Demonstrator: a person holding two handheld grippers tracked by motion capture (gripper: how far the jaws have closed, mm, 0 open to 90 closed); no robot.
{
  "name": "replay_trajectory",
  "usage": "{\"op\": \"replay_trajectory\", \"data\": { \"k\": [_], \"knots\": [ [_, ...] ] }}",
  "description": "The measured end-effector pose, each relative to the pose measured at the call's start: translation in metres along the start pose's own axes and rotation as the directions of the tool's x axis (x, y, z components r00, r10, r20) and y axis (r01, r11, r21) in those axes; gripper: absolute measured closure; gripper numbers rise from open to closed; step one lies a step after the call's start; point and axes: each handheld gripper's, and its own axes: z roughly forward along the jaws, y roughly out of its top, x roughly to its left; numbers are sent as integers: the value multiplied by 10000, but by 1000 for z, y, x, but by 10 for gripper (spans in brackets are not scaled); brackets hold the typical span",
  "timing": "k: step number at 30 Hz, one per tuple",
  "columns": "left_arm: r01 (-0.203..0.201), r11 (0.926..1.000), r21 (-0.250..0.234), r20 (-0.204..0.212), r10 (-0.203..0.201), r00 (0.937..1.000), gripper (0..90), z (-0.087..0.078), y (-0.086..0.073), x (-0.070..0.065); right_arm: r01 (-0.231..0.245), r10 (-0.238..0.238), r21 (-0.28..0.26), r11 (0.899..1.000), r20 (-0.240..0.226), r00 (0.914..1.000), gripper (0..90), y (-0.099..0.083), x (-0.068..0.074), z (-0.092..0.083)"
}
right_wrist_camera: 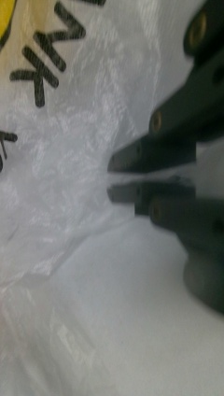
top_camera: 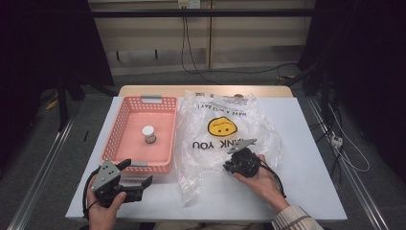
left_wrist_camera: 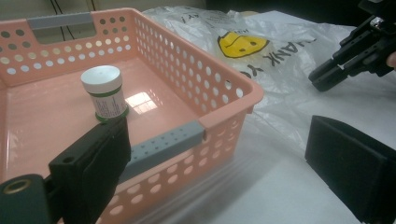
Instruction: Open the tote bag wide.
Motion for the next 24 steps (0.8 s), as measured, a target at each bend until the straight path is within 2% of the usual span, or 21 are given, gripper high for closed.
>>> {"op": "replay_trajectory", "data": {
  "k": [1,2,3,7,9,13,14,15,17,20,21,24],
  "knots": [
    [8,10000,-11,-12,-8,10000,65,0,0,0,1,-2,-83,10000,-33,10000,649,-1,0,-2],
    [9,10000,2,-22,-9,10000,65,0,0,0,1,-2,-83,10000,-33,10000,649,-1,0,-2],
    [14,10000,41,-3,-14,10000,64,0,0,0,34,-36,-208,9998,-102,9999,528,-2,-1,-5],
    [-65,10000,70,5,65,10000,64,0,0,-1,-167,166,-34,9999,-163,9997,344,-7,1,-6],
    [-51,10000,67,4,51,10000,64,0,0,0,-175,176,302,9994,-44,9998,296,-9,2,-4],
    [-50,10000,58,9,50,10000,64,0,0,0,-190,189,554,9983,33,9998,266,-12,-1,-1],
    [-45,10000,62,13,45,10000,64,0,0,0,-316,311,508,9982,107,9995,313,-11,-4,-1],
    [-56,10000,51,25,56,10000,64,0,0,0,-316,311,508,9982,107,9995,313,-11,-4,-1],
    [-37,10000,56,40,37,10000,64,0,0,-1,-435,428,581,9974,133,9990,369,-10,-6,-1],
    [-33,10000,77,26,33,10000,64,0,0,-1,-595,577,706,9957,280,9979,498,-7,-10,-2],
    [-26,10000,77,28,26,10000,64,0,0,-1,-595,577,706,9957,280,9979,498,-7,-10,-2],
    [-26,10000,83,20,26,10000,64,1,0,-1,-786,760,716,9943,380,9964,600,-6,-13,-2]
  ]
}}
